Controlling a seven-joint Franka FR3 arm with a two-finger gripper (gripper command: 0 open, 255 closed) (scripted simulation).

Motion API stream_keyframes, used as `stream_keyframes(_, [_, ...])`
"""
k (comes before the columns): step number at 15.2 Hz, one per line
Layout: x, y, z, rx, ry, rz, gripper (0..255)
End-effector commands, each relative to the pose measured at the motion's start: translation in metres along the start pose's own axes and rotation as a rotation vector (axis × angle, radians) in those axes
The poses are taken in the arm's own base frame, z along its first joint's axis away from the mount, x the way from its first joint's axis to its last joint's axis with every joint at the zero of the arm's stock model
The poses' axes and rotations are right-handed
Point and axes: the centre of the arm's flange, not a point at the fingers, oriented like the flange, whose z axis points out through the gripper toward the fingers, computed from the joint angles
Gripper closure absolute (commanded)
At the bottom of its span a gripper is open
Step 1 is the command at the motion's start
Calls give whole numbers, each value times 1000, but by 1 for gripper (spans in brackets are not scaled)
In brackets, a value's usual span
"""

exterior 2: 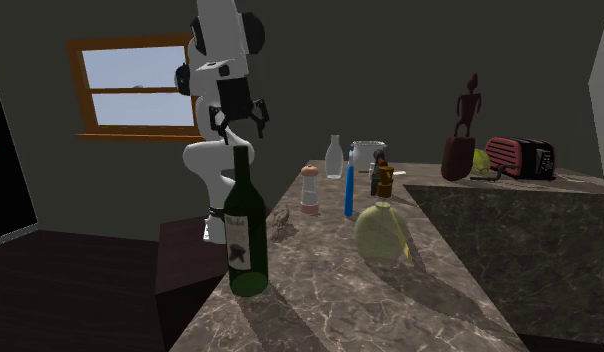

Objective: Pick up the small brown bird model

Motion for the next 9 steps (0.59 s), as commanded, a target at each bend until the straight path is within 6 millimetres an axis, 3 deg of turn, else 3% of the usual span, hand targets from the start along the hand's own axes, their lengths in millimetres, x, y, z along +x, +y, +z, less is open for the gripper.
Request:
stream_keyframes(1, [0,0,0,0,0,0,0])
stream_keyframes(9, [-4,-45,99,-63,-64,64,0])
